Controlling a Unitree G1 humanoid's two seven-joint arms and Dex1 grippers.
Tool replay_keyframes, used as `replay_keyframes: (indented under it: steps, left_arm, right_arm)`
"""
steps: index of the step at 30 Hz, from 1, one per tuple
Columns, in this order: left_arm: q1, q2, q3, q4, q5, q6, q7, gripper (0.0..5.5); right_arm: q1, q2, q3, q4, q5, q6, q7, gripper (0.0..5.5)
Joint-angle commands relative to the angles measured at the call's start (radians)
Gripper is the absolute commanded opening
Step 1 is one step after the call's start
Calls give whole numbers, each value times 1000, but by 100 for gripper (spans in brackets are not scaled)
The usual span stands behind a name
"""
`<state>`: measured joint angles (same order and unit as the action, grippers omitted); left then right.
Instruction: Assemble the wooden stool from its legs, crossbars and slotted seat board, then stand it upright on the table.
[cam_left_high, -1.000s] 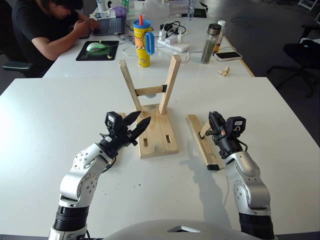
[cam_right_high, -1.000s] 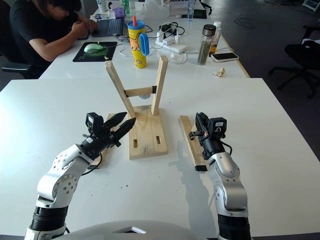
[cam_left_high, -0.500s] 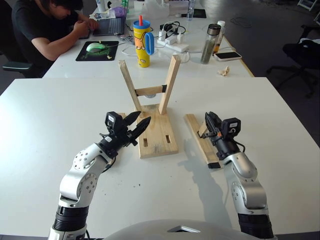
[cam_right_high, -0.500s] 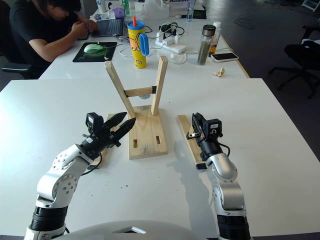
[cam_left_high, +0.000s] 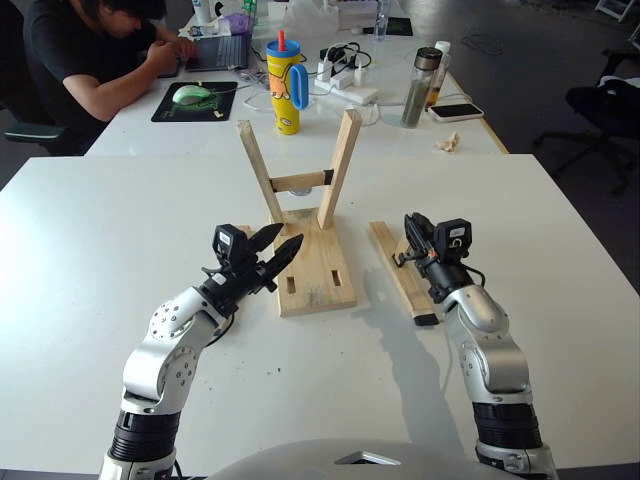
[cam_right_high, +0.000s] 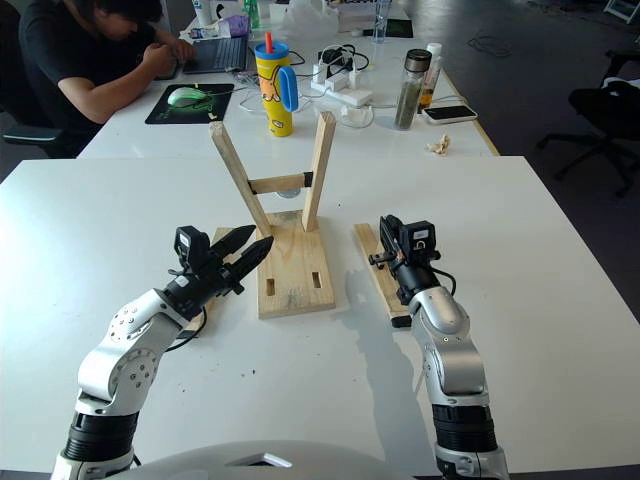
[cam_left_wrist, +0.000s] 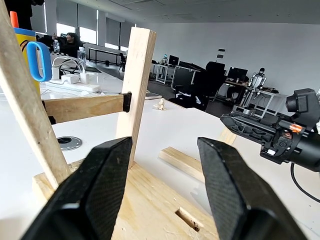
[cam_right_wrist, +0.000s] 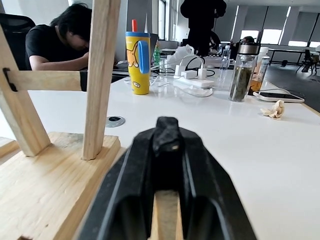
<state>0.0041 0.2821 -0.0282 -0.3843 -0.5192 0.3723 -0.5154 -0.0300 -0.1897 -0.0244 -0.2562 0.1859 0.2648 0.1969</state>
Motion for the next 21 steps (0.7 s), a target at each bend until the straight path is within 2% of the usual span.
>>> replay_keyframes:
  steps: [1, 4, 10, 15, 20, 21]
  left_arm:
    - [-6, 0, -2, 9, 10, -5, -3, 241]
    - [-4, -1, -1, 11, 11, -9, -2, 241]
    - [2, -10, -3, 12, 14, -20, 5, 241]
    - [1, -25, -8, 17, 25, -34, 16, 241]
    - [-4, -39, -13, 30, 39, -52, 23, 241]
    - [-5, -41, -14, 34, 43, -55, 25, 241]
  right_arm:
    - [-40, -7, -39, -16, 29, 74, -7, 112]
    - [-99, -8, -50, -75, 49, 124, -14, 152]
    - [-232, -17, -85, -180, 89, 229, -38, 157]
    - [-386, -42, -117, -131, 108, 264, -46, 83]
    - [-422, -39, -104, -98, 111, 303, -47, 2]
    - [-426, -33, -93, -87, 108, 309, -49, 2]
